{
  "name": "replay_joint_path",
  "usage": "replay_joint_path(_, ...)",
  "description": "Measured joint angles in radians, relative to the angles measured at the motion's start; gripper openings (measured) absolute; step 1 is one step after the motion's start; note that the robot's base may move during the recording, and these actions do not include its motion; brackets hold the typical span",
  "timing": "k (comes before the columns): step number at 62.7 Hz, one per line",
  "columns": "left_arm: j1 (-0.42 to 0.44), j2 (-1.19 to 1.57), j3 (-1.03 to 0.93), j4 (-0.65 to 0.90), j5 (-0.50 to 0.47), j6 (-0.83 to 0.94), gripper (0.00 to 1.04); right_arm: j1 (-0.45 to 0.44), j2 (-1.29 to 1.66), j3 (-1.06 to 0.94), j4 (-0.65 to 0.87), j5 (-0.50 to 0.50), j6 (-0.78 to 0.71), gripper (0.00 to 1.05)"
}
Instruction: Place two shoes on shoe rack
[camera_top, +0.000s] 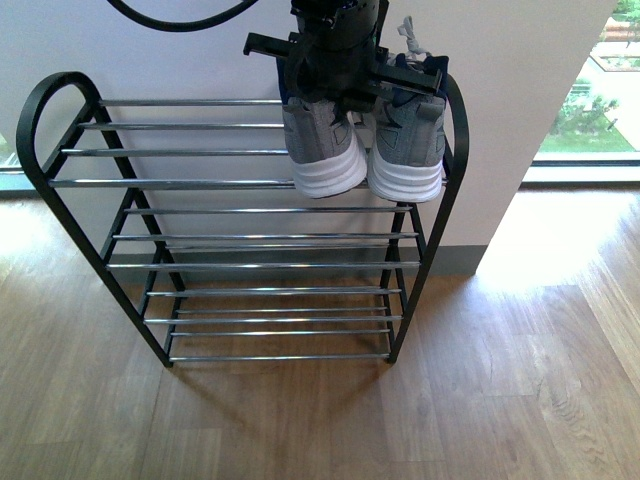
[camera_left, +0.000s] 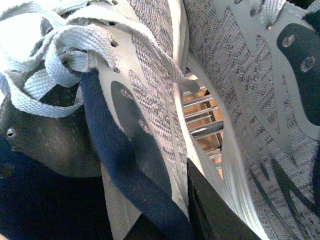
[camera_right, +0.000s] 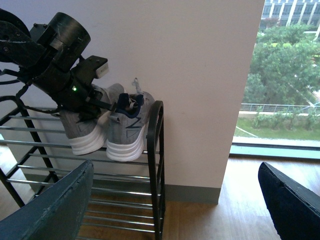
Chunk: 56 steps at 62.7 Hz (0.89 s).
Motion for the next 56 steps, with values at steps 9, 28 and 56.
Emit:
replay_joint_path(9, -0.006, 0.000, 0.001, -0.006, 0.000, -0.018, 0.02, 0.000, 0.000, 0.000, 0.000, 0.000, 0.000, 0.95)
replay_joint_path(28, -0.016, 0.000, 0.006, -0.030, -0.053, -0.080, 0.02, 0.000, 0.000, 0.000, 0.000, 0.000, 0.000, 0.95)
replay_joint_path(56, -0.023, -0.008, 0.003, 0.022, 0.058, -0.089, 0.50, 0.000, 0.000, 0.000, 0.000, 0.000, 0.000, 0.95)
